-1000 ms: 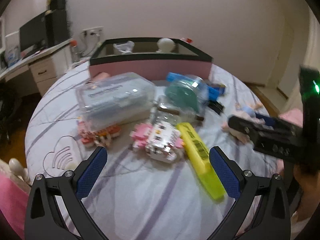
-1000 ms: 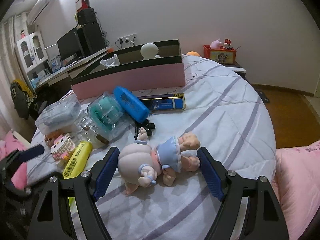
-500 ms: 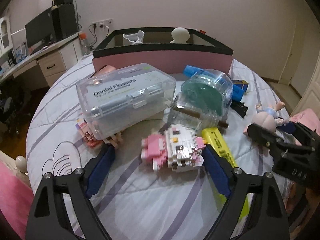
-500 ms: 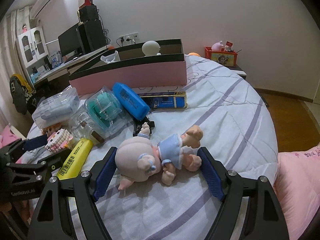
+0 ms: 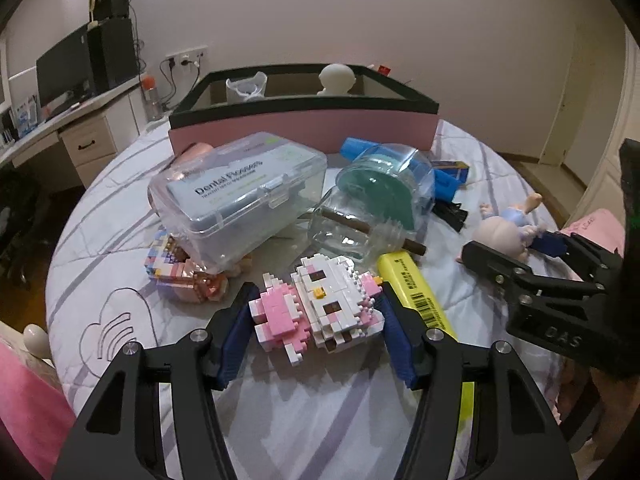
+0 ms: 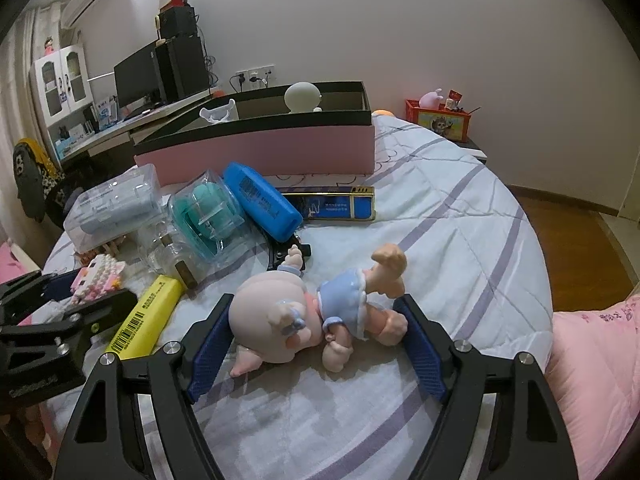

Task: Organize rigid objects
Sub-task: 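Grasp the baby doll with the right tool while the left tool grasps the pink block figure, then carry the doll and block figure into the pink box and open both tools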

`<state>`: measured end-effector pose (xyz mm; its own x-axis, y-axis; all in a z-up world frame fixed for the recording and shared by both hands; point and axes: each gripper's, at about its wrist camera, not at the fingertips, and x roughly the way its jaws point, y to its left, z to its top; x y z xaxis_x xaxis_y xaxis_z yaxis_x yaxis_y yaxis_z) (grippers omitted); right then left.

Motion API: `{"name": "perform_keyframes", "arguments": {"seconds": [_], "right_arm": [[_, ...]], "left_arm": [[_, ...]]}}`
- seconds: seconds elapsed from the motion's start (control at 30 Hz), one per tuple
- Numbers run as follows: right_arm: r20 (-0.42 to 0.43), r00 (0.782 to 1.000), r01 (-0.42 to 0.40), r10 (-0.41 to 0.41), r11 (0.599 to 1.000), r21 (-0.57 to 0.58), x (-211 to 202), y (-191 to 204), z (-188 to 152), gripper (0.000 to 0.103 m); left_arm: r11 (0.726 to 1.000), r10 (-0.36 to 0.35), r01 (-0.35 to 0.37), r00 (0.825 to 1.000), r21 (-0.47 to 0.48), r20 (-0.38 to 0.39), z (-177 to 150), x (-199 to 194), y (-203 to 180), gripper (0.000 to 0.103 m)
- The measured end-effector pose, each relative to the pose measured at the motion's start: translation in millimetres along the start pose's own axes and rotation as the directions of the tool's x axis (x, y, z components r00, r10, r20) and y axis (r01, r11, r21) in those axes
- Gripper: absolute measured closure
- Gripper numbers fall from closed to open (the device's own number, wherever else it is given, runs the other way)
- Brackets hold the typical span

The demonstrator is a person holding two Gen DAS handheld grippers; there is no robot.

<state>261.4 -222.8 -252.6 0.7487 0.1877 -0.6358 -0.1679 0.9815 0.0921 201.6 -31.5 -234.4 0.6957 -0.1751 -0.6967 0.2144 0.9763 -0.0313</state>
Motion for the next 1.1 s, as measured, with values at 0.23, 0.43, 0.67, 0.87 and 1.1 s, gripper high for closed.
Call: {"name": "perform_keyframes", "arguments": {"seconds": [0.23, 0.43, 0.67, 0.87, 1.1], "right_arm": [[0.018, 1.000, -0.015, 0.015, 1.000, -0.010, -10, 10, 3, 0.023], [0.071, 0.997, -0.025, 0.026, 0.999, -0.020, -28, 21, 19, 0.023], [0.154, 0.987, -0.039, 0.045, 0.998, -0.045, -47, 31, 59, 0.023], [0.216, 0.974, -0.062, 0.075, 0.996, -0.066, -51, 36, 104, 0.023], [0.226, 0.969, -0.075, 0.096, 0.992, -0.100, -25, 42, 165, 0.023]], "left_arm": [[1.000, 0.011, -0.012, 0.999, 0.017, 0.036, 8, -11, -2, 0.043], [1.000, 0.013, -0.014, 0.995, 0.017, 0.094, 24, -26, -2, 0.043], [0.999, 0.035, -0.040, 0.979, 0.022, 0.199, 65, -46, 6, 0.043], [0.995, 0.071, -0.086, 0.957, 0.041, 0.282, 118, -50, 14, 0.043], [0.993, 0.083, -0.104, 0.953, 0.057, 0.291, 178, -24, 30, 0.043]]}}
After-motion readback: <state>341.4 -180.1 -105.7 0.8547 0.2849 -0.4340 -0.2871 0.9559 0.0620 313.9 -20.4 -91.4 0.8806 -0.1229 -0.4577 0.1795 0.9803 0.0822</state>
